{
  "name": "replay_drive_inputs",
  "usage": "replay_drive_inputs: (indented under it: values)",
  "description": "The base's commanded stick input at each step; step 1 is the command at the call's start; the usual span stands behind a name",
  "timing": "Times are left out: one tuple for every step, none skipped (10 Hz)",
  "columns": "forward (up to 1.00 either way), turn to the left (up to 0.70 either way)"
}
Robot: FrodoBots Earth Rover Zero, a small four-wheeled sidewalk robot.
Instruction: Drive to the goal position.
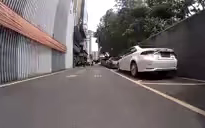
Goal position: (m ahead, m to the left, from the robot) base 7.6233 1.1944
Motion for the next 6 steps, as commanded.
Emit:
replay_drive_inputs:
  values:
    - [0.7,0.0]
    - [0.7,0.0]
    - [0.7,0.0]
    - [0.7,0.0]
    - [0.7,0.0]
    - [0.7,0.0]
